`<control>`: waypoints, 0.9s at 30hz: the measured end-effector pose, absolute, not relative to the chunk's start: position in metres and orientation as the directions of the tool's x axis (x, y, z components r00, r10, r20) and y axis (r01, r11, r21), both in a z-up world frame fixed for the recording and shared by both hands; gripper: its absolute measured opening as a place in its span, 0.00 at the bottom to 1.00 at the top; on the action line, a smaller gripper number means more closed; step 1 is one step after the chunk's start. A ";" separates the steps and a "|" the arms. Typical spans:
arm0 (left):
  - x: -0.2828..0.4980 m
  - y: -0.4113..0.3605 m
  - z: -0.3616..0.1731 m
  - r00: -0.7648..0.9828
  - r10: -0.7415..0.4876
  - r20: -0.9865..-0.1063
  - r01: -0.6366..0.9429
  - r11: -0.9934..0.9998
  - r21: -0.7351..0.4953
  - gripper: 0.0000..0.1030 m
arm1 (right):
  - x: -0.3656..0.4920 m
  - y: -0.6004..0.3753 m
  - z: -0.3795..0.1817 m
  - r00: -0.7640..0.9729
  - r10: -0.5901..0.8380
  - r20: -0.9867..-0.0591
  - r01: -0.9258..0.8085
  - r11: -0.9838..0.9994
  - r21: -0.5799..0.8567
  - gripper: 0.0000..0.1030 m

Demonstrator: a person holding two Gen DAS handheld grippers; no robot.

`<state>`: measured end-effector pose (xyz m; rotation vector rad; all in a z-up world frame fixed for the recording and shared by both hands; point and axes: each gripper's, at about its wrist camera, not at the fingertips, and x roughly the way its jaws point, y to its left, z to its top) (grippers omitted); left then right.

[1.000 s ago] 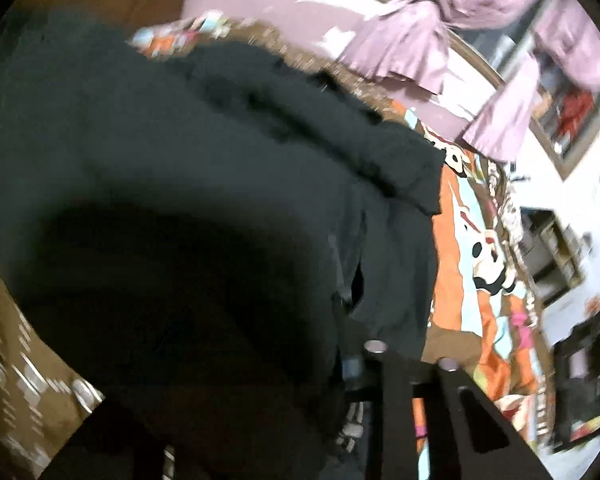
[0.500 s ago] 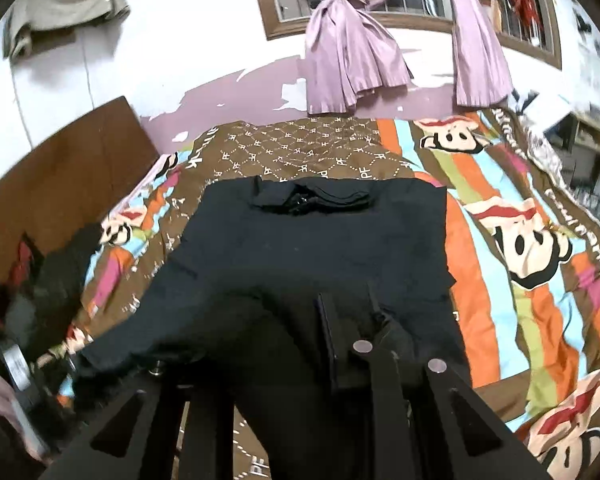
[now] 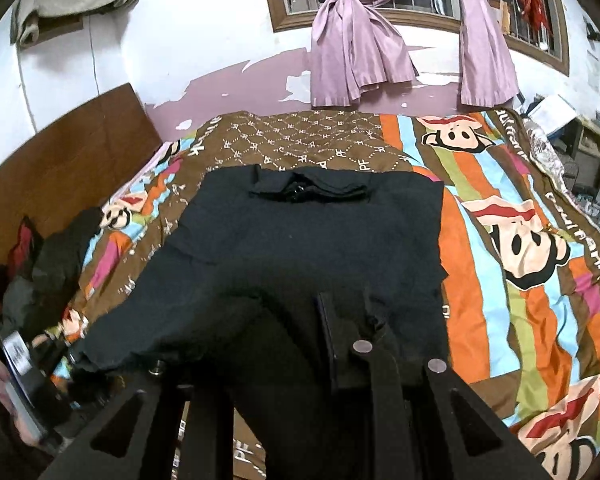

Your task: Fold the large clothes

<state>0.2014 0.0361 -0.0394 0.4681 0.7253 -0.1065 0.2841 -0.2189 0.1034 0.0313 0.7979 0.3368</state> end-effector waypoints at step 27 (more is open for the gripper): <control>0.188 0.046 0.015 0.783 0.064 -0.619 0.176 0.932 0.318 0.05 | 0.185 -0.197 0.039 0.704 0.067 -0.707 -0.457 0.805 -0.378 0.09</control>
